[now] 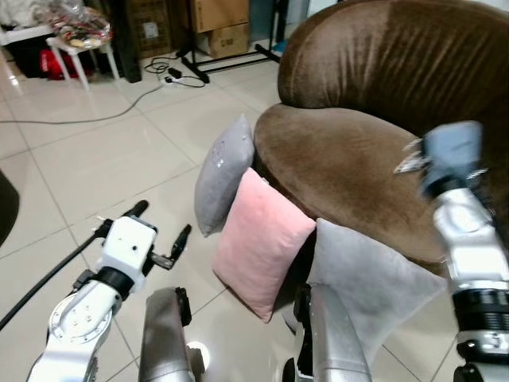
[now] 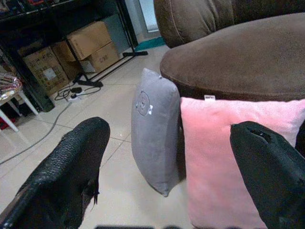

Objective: Move the pillow to the sofa from floor

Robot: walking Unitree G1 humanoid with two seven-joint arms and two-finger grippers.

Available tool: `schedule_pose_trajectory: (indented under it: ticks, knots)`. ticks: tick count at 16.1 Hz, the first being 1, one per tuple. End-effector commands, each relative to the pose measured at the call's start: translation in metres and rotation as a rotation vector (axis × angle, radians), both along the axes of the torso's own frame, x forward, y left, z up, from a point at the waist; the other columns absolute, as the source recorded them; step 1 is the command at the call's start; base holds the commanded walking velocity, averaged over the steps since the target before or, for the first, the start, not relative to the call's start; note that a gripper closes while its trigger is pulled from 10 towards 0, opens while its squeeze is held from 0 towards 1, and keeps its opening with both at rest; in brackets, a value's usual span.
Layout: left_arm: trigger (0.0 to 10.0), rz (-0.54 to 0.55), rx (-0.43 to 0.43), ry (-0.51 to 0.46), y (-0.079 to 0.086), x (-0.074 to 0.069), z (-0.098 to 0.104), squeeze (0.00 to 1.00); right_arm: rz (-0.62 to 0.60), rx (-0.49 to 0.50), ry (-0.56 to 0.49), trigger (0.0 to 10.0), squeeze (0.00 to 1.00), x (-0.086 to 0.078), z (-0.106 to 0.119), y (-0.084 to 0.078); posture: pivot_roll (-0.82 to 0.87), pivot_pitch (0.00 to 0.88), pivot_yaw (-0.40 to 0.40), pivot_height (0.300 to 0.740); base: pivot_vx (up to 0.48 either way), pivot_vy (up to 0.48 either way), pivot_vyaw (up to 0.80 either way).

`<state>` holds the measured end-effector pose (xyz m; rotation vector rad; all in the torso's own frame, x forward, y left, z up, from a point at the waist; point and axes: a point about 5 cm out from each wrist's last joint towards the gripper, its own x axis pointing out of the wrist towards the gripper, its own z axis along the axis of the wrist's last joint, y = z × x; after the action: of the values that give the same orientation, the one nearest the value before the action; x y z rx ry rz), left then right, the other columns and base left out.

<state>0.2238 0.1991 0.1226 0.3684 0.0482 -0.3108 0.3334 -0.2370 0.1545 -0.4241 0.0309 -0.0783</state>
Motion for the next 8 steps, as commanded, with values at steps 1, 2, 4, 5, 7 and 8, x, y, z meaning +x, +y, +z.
schedule_pose_trajectory:
  ticks: [1, 2, 4, 5, 7, 8]
  knots:
    - [10.0, -0.027, 0.039, 0.005, -0.001, 0.003, -0.001, 0.0, 0.017, -0.059, 0.205, 10.0, 0.25, -0.006, -0.035, -0.004, 0.0, 0.0, -0.064, 0.475, 0.0, 0.0, 0.0]
    - [10.0, -0.052, 0.065, 0.018, -0.002, 0.004, -0.004, 0.0, 0.052, -0.107, 0.326, 10.0, 1.0, -0.008, -0.054, -0.003, 0.0, 0.0, -0.064, 0.475, 0.0, 0.0, 0.0]
    - [10.0, -0.112, 0.094, 0.057, -0.003, 0.004, -0.008, 0.0, 0.139, -0.22, 0.496, 10.0, 1.0, -0.011, -0.077, -0.006, 0.0, 0.0, -0.055, 0.475, 0.0, 0.0, 0.0]
    - [10.0, -0.124, 0.099, 0.065, -0.003, 0.003, -0.009, 0.0, 0.154, -0.241, 0.527, 10.0, 1.0, -0.012, -0.081, -0.007, 0.0, 0.0, -0.053, 0.475, 0.0, 0.0, 0.0]
    - [10.0, -0.185, 0.116, 0.107, -0.004, 0.002, -0.014, 0.0, 0.2, -0.356, 0.665, 10.0, 1.0, -0.013, -0.095, -0.016, -0.01, 0.0, -0.04, 0.475, 0.0, 0.0, 0.0]
    - [10.0, -0.198, 0.118, 0.116, -0.005, 0.001, -0.015, 0.0, 0.208, -0.393, 0.701, 10.0, 1.0, -0.013, -0.098, -0.019, -0.01, 0.0, -0.036, 0.475, 0.0, 0.0, 0.0]
